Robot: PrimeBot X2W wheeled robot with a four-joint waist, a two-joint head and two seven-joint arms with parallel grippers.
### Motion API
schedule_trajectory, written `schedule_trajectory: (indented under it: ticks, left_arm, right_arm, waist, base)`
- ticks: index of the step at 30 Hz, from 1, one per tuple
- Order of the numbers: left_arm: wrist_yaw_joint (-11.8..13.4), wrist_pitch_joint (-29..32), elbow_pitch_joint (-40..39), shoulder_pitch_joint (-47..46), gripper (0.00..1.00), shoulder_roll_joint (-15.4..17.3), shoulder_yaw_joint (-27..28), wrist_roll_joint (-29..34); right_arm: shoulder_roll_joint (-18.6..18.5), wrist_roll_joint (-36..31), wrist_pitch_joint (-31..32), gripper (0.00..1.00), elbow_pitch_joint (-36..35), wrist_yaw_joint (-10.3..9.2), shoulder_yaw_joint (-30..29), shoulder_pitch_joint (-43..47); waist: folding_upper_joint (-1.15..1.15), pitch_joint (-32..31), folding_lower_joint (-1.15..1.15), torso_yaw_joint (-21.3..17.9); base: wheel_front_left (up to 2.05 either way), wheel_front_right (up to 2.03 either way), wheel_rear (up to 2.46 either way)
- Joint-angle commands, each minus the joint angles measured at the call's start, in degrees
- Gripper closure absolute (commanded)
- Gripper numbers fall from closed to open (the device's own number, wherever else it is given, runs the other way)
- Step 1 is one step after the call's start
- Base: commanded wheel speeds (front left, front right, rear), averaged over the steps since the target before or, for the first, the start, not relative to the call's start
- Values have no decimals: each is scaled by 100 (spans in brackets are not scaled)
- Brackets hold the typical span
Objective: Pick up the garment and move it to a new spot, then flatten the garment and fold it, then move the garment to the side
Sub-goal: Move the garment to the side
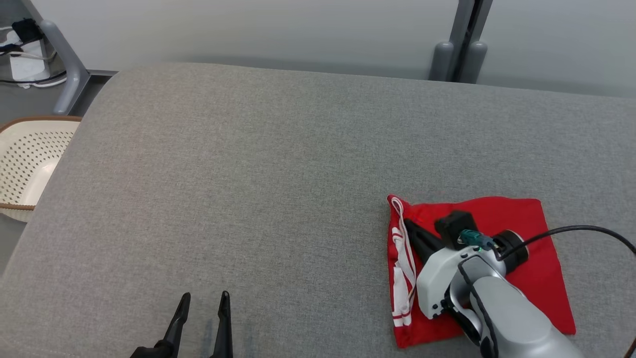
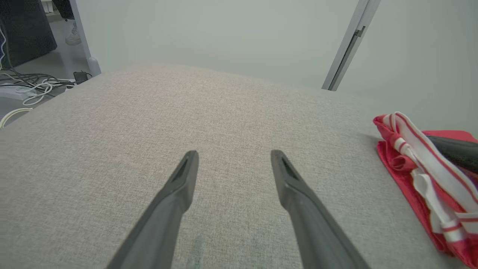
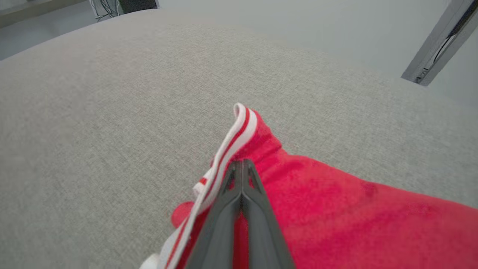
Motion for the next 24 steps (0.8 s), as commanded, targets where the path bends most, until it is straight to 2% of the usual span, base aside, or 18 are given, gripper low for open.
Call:
schedule_trajectory:
  ticks: [1, 9, 13, 17, 19, 20, 21, 22, 23, 24]
  left_arm:
    - [35, -24, 5, -79, 0, 20, 26, -6]
    - [54, -24, 27, -18, 0, 20, 72, -36]
    - [97, -24, -2, 54, 0, 21, 131, -76]
    - [118, -24, -52, 131, 0, 22, 276, -80]
    - [114, -25, -85, 197, 0, 22, 372, -53]
    - [114, -25, -85, 197, 0, 22, 372, -53]
    - [112, -24, -90, 229, 0, 22, 420, -41]
    - [101, -24, -101, 252, 0, 20, 464, -29]
    - [88, -24, -114, 273, 0, 22, 503, -11]
    - [80, -24, -125, 305, 0, 23, 557, -7]
  right_arm:
    - [-32, 104, 11, 100, -41, 1, 143, -31]
    - [-33, 591, 50, 100, -271, 1, 1035, 116]
    - [-36, 757, -157, 100, -426, 1, 1104, 132]
    - [-36, 668, -368, 100, -592, 1, 775, 242]
    - [-59, 449, -411, 65, -842, 1, 455, 366]
    - [-59, 449, -411, 65, -842, 1, 455, 366]
    - [-120, 326, -418, 49, -1204, 1, 254, 448]
    - [-212, 203, -410, 7, -1611, 1, 55, 648]
    - [-324, 131, -406, 0, -1977, 1, -178, 941]
    - [-425, 61, -406, 0, -2388, 1, -387, 1227]
  waist:
    - [0, 4, 0, 29]
    - [0, -49, 0, 13]
    - [0, -133, 0, -146]
    - [0, -276, 0, -387]
    - [0, -360, 0, -527]
    - [0, -360, 0, -527]
    - [0, -396, 0, -602]
    - [0, -446, 0, -673]
    - [0, -502, 0, -739]
    - [0, -549, 0, -806]
  base:
    - [0, 0, 0]
    - [0, 0, 0]
    - [0, 0, 0]
    - [0, 0, 0]
    - [0, 0, 0]
    - [0, 0, 0]
    - [0, 0, 0]
    - [0, 0, 0]
    - [0, 0, 0]
    - [0, 0, 0]
